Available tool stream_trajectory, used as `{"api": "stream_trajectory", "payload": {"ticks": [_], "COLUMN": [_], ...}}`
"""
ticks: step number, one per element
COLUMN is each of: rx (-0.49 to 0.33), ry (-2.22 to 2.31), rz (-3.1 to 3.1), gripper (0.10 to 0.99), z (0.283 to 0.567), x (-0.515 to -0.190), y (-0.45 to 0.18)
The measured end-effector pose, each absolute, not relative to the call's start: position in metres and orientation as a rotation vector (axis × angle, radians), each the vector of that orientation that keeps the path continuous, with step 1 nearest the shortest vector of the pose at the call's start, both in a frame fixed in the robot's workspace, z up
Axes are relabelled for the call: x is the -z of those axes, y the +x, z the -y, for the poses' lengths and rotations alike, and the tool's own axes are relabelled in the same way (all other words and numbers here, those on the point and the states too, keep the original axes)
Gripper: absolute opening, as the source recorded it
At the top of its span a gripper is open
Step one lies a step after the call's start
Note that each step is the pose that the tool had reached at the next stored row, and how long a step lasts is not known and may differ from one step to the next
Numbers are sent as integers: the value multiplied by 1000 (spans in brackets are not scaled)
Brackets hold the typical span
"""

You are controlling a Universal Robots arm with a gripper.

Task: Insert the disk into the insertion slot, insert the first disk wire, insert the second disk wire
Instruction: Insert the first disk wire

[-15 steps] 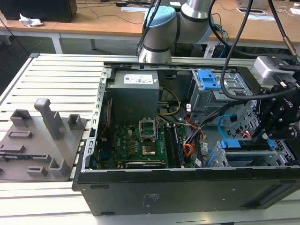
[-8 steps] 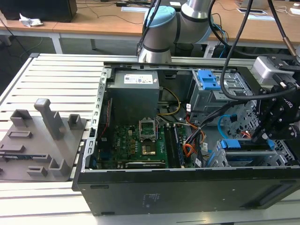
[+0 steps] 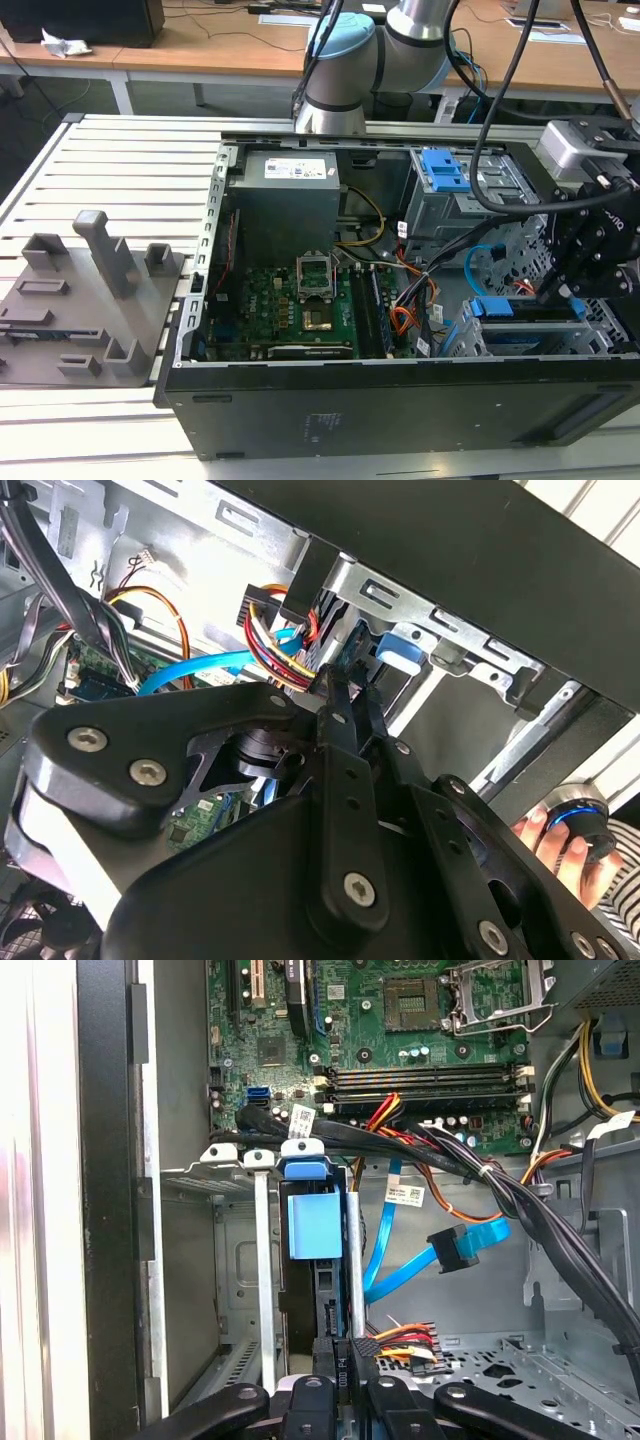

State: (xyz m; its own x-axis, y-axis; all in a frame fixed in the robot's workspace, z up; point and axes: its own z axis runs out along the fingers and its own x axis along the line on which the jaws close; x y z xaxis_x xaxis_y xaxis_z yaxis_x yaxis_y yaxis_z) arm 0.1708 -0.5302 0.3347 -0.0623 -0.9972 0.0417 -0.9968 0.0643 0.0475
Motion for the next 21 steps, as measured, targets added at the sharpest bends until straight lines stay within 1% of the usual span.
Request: {"api": "stream_trajectory", "payload": {"ticks": [7,8,11,12,14,17,21], "rx": [11,10,10,9,10,11,12], "ry": [2107,2107,2107,2107,2107,2108,2108], "rz": [2246,2245,2245,2245,2245,2246,2246], "gripper": [184,259,259,243,114,106,106], "z": [530,530,530,529,529,529,529], "x": [-332,-333,-356,-361,-369,-370,-358], "y": [171,171,171,171,171,171,171]}}
